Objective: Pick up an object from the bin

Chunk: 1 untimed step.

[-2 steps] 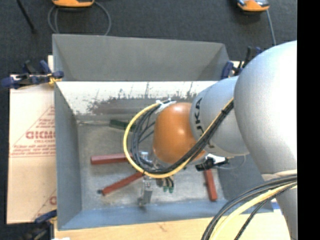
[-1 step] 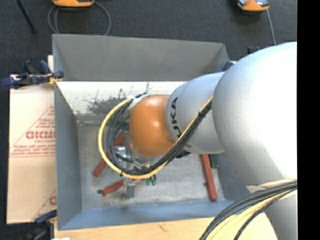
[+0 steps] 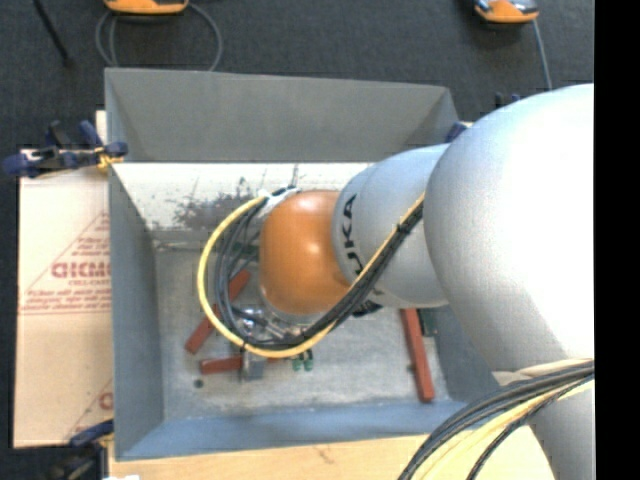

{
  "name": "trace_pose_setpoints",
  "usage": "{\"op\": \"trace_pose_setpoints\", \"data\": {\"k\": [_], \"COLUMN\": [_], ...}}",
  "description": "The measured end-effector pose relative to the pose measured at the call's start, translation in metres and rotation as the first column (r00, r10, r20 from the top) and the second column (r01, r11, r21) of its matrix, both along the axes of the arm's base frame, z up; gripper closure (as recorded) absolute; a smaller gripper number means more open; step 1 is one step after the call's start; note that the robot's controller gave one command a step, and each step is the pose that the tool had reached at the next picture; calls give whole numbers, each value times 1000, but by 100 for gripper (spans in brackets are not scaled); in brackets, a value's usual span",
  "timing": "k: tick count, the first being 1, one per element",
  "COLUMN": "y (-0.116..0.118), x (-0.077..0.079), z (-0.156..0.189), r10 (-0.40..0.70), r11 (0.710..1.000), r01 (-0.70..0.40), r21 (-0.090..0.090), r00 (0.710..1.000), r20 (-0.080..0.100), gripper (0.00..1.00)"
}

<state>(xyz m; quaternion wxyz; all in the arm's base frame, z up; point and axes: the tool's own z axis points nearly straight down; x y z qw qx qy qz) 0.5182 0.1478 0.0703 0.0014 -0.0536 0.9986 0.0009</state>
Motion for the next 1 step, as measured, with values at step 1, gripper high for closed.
{"op": "trace_pose_setpoints", "data": {"k": [1], "y": [17], "x": [3], "z": [144], "r10": [-6], "r11": [1000], "r01": [6], "r21": [2], "r00": [1000], "r20": [7], "gripper": [100]}}
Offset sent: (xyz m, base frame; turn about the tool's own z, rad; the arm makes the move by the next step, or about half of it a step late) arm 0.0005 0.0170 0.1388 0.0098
